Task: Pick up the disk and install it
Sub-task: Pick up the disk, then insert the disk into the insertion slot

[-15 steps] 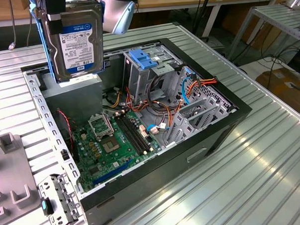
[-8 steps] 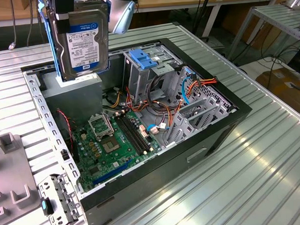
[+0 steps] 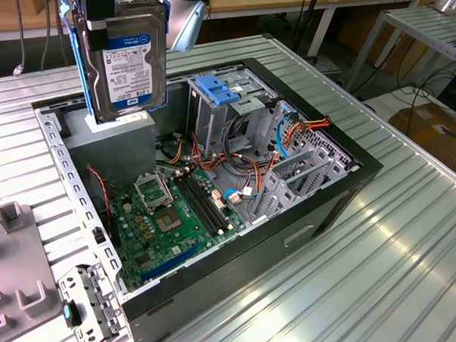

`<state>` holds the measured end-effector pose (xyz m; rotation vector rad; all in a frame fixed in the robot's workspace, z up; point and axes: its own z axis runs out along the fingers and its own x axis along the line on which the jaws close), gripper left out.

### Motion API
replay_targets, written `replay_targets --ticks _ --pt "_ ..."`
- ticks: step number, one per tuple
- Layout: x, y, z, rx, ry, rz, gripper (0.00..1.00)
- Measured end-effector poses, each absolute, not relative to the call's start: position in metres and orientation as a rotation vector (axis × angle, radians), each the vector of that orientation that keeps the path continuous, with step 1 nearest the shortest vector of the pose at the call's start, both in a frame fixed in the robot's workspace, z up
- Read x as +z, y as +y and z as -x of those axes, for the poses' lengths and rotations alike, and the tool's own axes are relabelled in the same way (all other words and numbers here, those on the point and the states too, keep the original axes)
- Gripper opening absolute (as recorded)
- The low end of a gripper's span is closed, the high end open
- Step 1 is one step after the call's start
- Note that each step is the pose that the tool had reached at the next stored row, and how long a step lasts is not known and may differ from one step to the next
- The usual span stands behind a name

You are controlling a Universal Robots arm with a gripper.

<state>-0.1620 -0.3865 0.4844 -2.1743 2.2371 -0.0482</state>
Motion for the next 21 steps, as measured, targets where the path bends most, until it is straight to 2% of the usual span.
replay_targets --ticks 21 --pt "0.483 -0.387 0.15 -0.046 2.258 2.155 0.37"
